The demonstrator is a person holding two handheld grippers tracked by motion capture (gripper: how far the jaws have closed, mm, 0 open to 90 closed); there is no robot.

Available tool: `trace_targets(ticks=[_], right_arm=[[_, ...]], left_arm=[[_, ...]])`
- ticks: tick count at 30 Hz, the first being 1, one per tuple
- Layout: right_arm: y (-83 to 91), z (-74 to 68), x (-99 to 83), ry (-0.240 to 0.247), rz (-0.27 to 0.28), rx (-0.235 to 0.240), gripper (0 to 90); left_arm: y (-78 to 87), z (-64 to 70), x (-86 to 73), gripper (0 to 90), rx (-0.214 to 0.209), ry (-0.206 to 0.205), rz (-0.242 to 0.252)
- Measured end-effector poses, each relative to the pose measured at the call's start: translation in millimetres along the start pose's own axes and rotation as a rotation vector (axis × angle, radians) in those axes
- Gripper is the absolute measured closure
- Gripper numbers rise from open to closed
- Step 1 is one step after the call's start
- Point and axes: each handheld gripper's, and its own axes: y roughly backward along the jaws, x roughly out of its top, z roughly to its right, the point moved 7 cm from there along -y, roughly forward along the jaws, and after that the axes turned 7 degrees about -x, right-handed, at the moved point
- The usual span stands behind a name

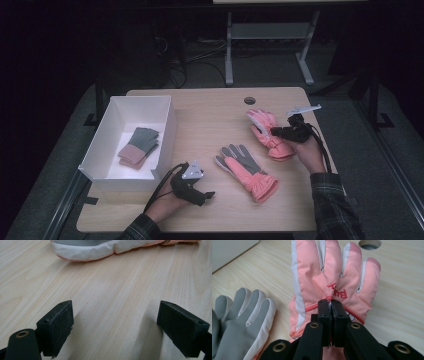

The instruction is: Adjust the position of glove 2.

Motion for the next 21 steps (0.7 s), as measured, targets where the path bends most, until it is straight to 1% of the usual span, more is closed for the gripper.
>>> trace_targets(ticks=[3,5,9,14,17,20,21], right_arm=[[13.1,2.4,5.6,-0.001,0.032,0.008,87.9],[23.4,1.2,9.2,-0.005,0.046,0.005,87.9],[36.4,-2.9,12.2,0.004,0.068,0.011,87.9],[54.0,-14.0,11.3,0.022,0.054,0.022,87.9],[61.6,-20.9,9.6,0.039,0.049,0.029,87.9],[69.2,-30.5,9.9,0.063,0.054,0.042,87.9],[71.0,-33.3,10.0,0.064,0.054,0.043,87.9]], left_arm=[[-0.4,0.3,0.4,13.0,-0.001,0.005,0.005],[-0.6,0.0,0.5,13.0,-0.002,0.003,0.005],[-0.6,0.0,0.6,13.0,-0.002,0.003,0.005],[-0.5,-0.1,0.5,13.0,-0.001,0.002,0.005],[-0.4,-0.6,0.7,13.0,0.001,-0.003,0.004],[-0.6,-0.1,0.5,13.0,-0.002,0.003,0.005],[-0.5,-0.1,0.6,13.0,-0.002,0.002,0.005]])
